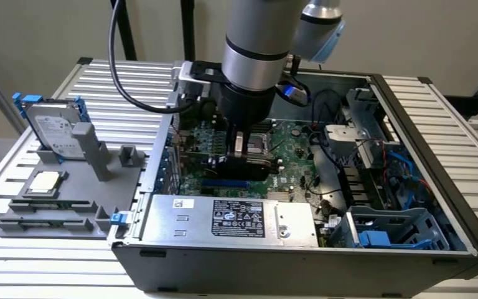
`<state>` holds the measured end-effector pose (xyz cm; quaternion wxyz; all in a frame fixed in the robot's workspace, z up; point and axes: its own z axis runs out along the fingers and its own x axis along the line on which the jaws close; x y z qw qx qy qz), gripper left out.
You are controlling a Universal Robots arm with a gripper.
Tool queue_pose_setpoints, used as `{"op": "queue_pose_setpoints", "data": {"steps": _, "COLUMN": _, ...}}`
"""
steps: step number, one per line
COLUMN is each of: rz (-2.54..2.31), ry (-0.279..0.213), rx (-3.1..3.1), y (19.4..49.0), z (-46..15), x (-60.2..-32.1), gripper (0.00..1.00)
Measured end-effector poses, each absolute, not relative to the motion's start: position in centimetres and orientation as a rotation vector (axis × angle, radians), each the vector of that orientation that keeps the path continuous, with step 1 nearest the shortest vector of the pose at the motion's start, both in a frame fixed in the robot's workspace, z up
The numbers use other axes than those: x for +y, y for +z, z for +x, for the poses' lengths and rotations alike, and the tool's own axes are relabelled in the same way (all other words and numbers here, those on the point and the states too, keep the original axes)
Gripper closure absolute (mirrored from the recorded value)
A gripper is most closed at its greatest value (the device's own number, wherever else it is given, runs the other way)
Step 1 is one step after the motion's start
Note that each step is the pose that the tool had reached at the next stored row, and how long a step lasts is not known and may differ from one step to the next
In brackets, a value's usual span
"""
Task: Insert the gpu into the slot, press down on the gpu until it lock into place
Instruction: 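Insert the gpu into the slot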
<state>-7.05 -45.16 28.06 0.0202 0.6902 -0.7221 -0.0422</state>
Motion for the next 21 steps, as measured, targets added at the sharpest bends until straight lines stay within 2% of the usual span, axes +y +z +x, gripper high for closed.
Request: {"op": "queue_pose_setpoints", "data": {"steps": 21, "rz": 2.145, "ry": -0.128, "rx": -2.233, "y": 27.0, "z": -7.3, "x": -45.0, "gripper": 0.74}}
